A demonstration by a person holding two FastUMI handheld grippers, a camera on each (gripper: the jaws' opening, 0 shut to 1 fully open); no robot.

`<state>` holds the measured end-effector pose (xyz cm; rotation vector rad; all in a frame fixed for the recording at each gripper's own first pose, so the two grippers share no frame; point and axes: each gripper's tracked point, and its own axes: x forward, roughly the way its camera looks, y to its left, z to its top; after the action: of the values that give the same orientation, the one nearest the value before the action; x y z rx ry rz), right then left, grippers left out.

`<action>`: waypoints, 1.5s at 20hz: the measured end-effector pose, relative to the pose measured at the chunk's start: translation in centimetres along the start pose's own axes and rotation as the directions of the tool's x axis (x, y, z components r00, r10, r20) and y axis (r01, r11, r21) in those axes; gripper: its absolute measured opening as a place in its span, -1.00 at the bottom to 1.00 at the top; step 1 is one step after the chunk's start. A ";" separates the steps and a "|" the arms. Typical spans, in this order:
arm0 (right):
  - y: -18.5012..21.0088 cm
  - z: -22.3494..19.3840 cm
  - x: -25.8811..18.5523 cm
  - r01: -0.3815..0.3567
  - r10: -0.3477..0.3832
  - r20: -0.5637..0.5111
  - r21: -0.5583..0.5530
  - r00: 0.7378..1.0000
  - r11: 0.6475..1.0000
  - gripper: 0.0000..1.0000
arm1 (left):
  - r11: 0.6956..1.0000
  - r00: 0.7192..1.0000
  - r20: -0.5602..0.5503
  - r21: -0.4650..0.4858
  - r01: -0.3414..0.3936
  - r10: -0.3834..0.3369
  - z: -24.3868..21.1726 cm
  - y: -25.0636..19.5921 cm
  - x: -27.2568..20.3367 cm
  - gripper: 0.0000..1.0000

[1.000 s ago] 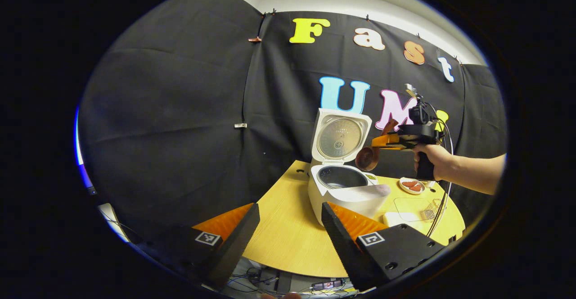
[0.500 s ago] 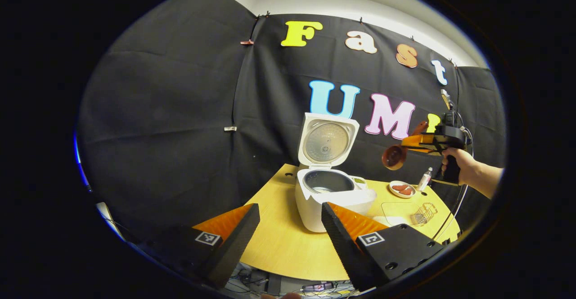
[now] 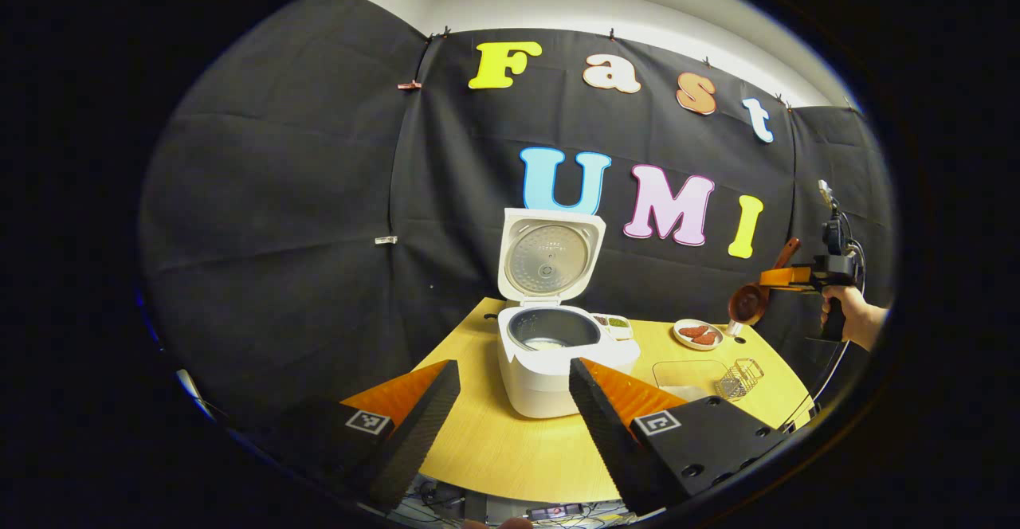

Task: Close the left gripper, press the button to open the rice cooker; take a wooden spoon from the chopstick holder with the right hand, scoop a spoonful of rice and pour it into the rice cooker, then put the wooden spoon back into the chopstick holder.

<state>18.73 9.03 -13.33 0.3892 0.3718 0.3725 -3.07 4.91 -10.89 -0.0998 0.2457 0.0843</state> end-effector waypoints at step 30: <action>-19.1 -17.4 3.4 0.287 -0.258 -0.237 0.097 0.937 0.953 -0.46 | 0.994 0.996 -0.022 0.071 -0.085 0.087 1.2 -5.7 -2.5 0.91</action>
<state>19.72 -0.89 -37.43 0.4181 0.6641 0.1185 -4.67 -0.83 -8.65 -0.0210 0.2777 0.1603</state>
